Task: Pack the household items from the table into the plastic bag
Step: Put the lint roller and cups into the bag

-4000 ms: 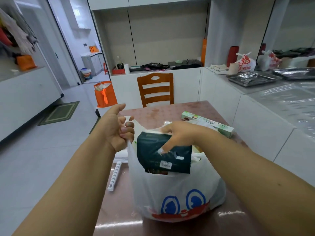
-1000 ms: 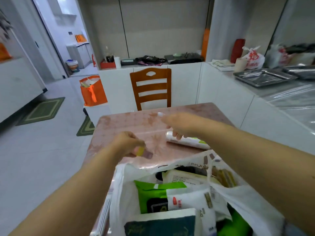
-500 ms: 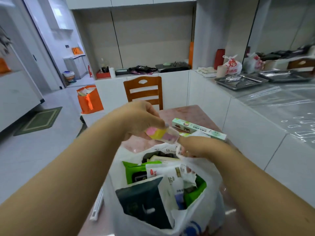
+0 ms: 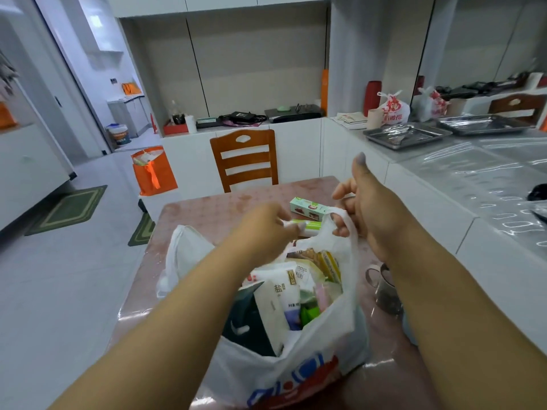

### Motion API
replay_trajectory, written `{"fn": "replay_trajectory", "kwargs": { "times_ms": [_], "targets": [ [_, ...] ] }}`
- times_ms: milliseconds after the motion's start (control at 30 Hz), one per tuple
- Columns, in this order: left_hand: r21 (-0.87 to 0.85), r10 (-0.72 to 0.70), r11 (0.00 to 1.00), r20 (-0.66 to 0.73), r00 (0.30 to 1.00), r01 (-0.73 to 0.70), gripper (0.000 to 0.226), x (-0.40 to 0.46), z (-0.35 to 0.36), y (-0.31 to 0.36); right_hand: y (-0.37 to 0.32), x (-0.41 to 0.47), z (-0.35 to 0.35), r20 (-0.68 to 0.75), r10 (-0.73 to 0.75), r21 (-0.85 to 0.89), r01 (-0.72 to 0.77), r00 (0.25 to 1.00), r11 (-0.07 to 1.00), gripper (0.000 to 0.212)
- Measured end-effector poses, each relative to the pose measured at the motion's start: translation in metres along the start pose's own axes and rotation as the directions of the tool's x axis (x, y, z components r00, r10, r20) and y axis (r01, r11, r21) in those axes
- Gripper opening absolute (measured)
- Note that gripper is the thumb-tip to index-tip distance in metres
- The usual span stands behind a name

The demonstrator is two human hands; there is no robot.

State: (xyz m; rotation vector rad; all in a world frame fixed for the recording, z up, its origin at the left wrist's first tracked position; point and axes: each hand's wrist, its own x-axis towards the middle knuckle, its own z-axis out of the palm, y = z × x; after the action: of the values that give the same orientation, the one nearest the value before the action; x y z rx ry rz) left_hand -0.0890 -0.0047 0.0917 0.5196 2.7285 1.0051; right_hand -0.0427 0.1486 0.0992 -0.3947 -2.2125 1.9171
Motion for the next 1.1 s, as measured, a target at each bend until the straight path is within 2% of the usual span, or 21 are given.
{"fn": "replay_trajectory", "kwargs": {
  "times_ms": [167,333,467,633,700,767,900,1000,1100],
  "targets": [
    [-0.194,0.028,0.977,-0.276,0.961,-0.084,0.016,-0.035,-0.060,0.001,-0.001,-0.005,0.024,0.044,-0.027,-0.122,0.032,0.999,0.992,0.082],
    [-0.472,-0.159,0.878,-0.442,0.883,-0.078,0.017,-0.052,-0.111,-0.043,-0.005,-0.008,0.050,0.069,-0.021,-0.148,0.031,0.997,0.989,0.073],
    [-0.626,-0.368,0.779,-0.417,0.831,0.031,0.017,-0.040,-0.117,-0.098,-0.007,-0.009,0.070,0.061,-0.021,-0.146,0.030,0.998,0.989,0.069],
    [-0.718,-0.555,0.658,-0.259,0.791,0.227,0.019,-0.016,-0.085,-0.172,-0.007,-0.009,0.086,0.065,-0.006,-0.171,0.017,0.998,0.985,0.067],
    [-0.698,-0.603,0.641,-0.201,0.772,0.319,0.024,-0.009,-0.067,-0.201,-0.004,-0.007,0.091,0.074,0.015,-0.167,-0.003,0.997,0.986,0.067],
    [-0.626,-0.615,0.676,-0.190,0.765,0.388,0.026,0.000,-0.049,-0.234,-0.003,-0.006,0.095,0.077,0.023,-0.162,-0.010,0.997,0.987,0.067],
    [-0.263,-0.576,0.815,-0.263,0.774,0.516,0.037,0.012,-0.015,-0.288,0.002,-0.002,0.097,0.073,0.017,-0.175,-0.004,0.997,0.985,0.073],
    [-0.082,-0.562,0.825,-0.234,0.794,0.560,0.021,0.011,0.006,-0.307,0.004,0.000,0.097,0.048,0.026,-0.188,-0.017,0.998,0.982,0.073],
    [0.030,-0.582,0.804,-0.165,0.796,0.594,0.039,0.015,0.026,-0.335,0.005,0.000,0.097,0.018,0.028,-0.187,-0.024,0.999,0.982,0.072]
  ]
}}
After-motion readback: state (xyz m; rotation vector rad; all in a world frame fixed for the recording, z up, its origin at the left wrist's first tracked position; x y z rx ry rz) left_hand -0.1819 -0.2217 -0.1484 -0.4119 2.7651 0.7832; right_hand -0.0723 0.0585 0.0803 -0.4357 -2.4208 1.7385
